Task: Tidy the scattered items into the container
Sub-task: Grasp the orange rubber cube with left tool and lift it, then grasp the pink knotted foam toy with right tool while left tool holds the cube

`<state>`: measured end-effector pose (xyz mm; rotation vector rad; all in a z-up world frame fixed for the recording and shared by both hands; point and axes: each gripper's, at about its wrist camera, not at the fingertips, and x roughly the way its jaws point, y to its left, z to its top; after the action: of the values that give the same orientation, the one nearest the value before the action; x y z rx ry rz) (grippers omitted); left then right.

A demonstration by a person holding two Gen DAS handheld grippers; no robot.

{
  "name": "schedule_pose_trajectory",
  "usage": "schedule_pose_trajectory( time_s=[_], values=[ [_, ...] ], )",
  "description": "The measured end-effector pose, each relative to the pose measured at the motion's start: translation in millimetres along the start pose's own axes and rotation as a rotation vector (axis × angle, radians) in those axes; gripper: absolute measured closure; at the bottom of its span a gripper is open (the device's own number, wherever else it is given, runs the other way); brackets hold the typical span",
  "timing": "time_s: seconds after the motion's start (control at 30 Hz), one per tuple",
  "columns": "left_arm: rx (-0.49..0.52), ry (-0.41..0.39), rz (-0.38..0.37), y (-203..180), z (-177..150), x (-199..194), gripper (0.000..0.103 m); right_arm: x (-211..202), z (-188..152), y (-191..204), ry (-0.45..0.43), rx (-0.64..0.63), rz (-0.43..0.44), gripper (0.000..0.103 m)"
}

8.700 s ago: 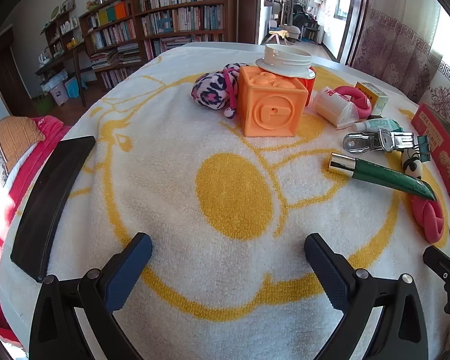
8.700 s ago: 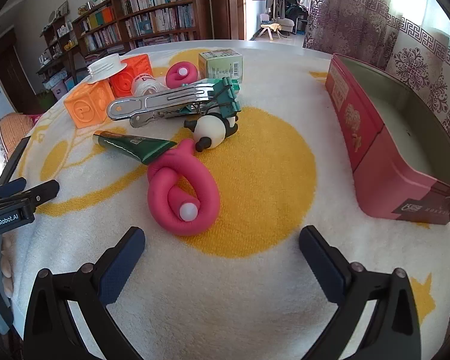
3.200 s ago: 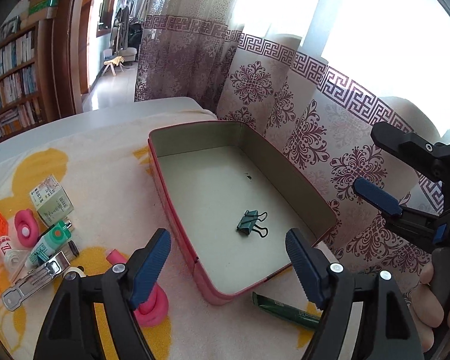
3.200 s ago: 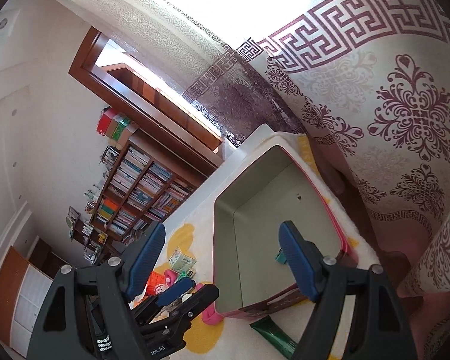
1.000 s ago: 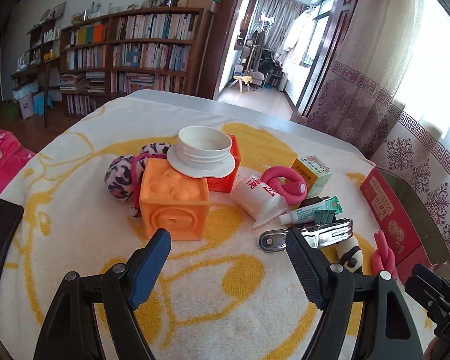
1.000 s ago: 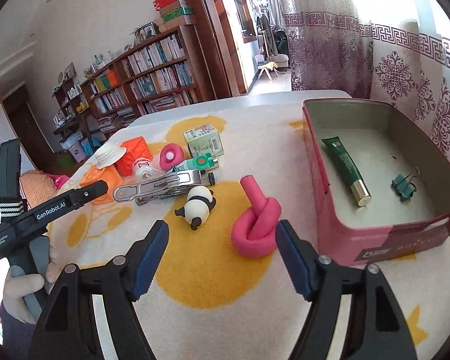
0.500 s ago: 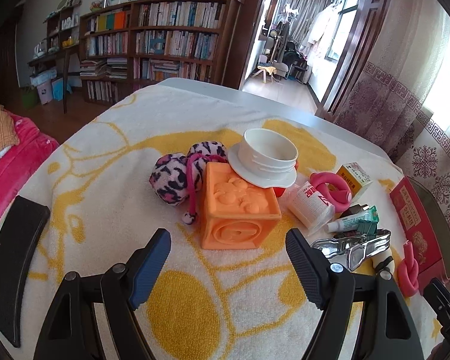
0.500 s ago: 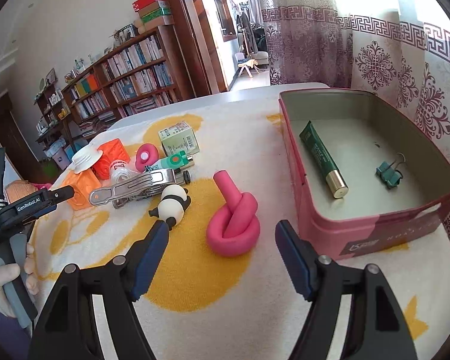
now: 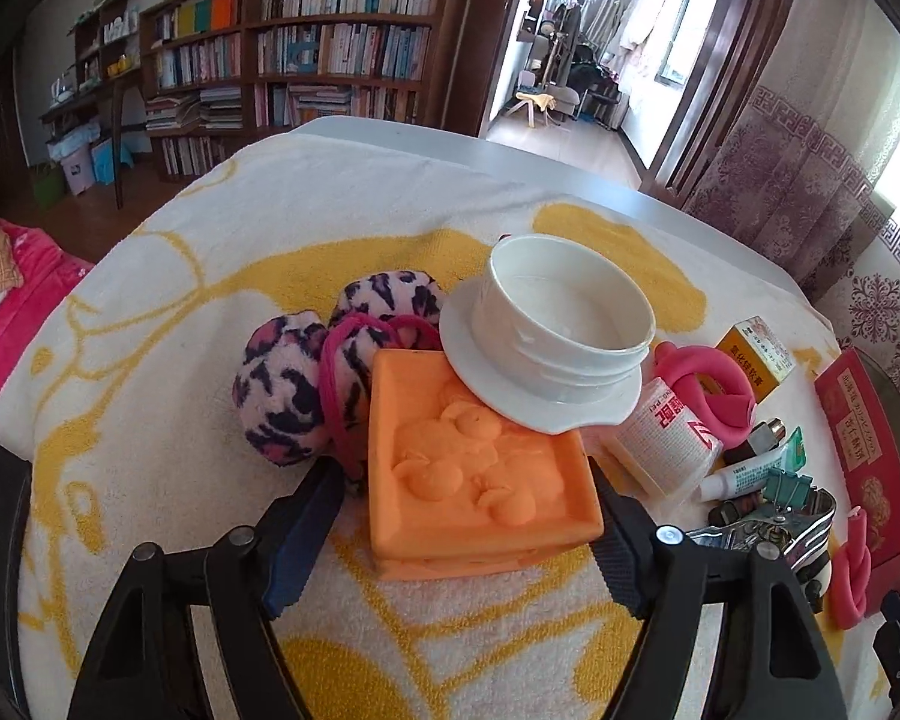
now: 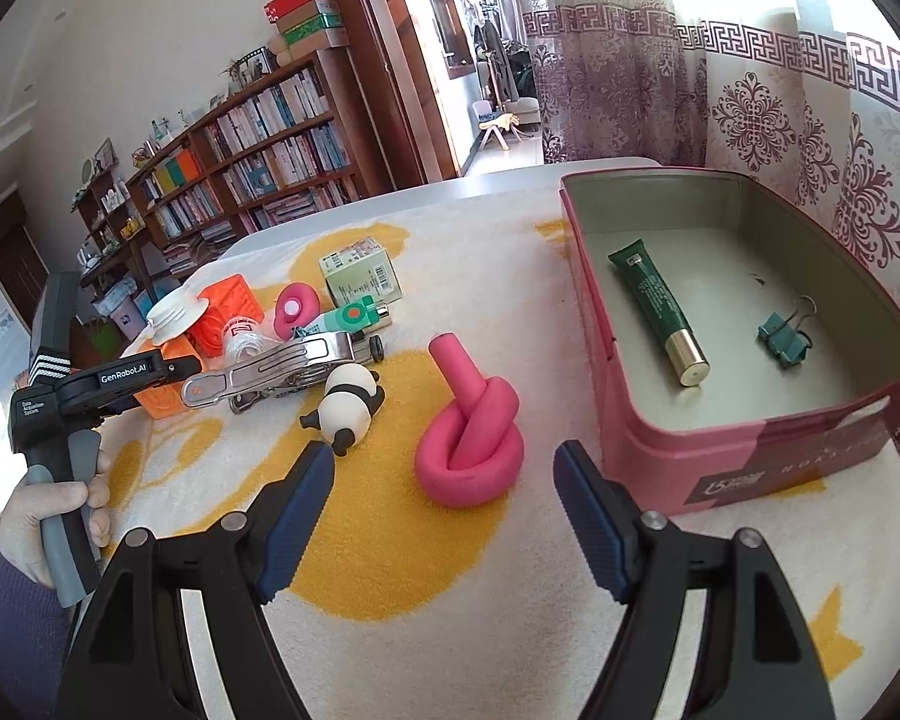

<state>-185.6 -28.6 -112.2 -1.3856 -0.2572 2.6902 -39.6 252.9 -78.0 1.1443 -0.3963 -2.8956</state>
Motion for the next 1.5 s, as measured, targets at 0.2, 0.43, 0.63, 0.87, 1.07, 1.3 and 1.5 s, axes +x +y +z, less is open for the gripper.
schedule_pose_trajectory(
  time_s=[0.2, 0.43, 0.63, 0.87, 1.07, 1.3, 1.5],
  values=[
    [-0.029, -0.038, -0.081, 2.9, -5.5, -20.1, 0.051, 1.2, -0.3, -0.2, 0.002, -0.001, 0.013, 0.024],
    [-0.025, -0.072, -0.191, -6.3, -15.6, -44.9, 0.051, 3.2, 0.4, -10.9, 0.012, 0.052, 0.027, 0.024],
    [0.028, -0.139, -0.207, -16.4, -20.5, -65.2, 0.051, 17.1, 6.6, -9.6, 0.070, 0.083, -0.010, 0.024],
    [0.002, -0.135, -0.252, -10.4, -23.2, -68.7, 0.051, 43.3, 18.6, 7.2, 0.167, 0.043, -0.146, 0.024],
    [-0.007, -0.138, -0.270, -5.8, -23.8, -70.6, 0.051, 56.9, 12.3, 24.5, 0.166, -0.083, -0.261, 0.044],
    [0.010, -0.135, -0.275, -11.0, -25.5, -69.9, 0.051, 46.2, 12.4, 16.1, 0.120, -0.042, -0.156, 0.053],
    [0.011, -0.134, -0.279, -12.0, -26.0, -69.5, 0.051, 28.3, 12.4, 28.9, 0.045, -0.043, -0.069, 0.053]
  ],
)
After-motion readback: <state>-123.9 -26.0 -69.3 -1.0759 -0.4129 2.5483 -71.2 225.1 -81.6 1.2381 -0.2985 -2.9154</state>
